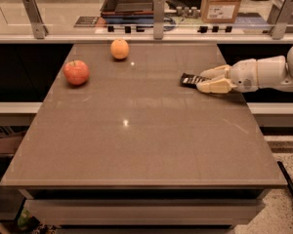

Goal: Pick rxbar chocolate

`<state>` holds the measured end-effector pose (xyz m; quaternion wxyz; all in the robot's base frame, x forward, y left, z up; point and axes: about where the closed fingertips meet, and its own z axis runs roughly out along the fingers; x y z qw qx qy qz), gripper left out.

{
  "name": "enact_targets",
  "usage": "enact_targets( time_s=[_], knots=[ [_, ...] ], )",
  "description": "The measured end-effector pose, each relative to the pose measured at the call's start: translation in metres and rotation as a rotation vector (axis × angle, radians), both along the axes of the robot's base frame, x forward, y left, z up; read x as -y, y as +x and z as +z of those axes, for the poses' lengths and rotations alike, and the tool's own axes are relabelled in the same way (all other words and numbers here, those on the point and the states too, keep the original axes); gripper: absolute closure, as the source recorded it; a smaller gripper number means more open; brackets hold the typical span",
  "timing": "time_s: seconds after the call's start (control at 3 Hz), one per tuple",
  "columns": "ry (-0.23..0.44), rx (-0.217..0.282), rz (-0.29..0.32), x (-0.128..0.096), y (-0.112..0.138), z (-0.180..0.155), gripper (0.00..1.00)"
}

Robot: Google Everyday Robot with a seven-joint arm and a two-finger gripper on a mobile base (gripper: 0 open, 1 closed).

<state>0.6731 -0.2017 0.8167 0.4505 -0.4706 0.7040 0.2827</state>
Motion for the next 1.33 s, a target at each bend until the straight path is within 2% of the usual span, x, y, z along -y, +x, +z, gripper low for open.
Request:
enact_targets(
  time_s=[0.67, 1.33],
  knots=[
    [0.003, -0.003, 0.027, -0.006, 0.003, 0.004, 1.0],
    [-0.019, 0.086, 0.042, -0.001, 0.005, 0.054, 1.0]
  ],
)
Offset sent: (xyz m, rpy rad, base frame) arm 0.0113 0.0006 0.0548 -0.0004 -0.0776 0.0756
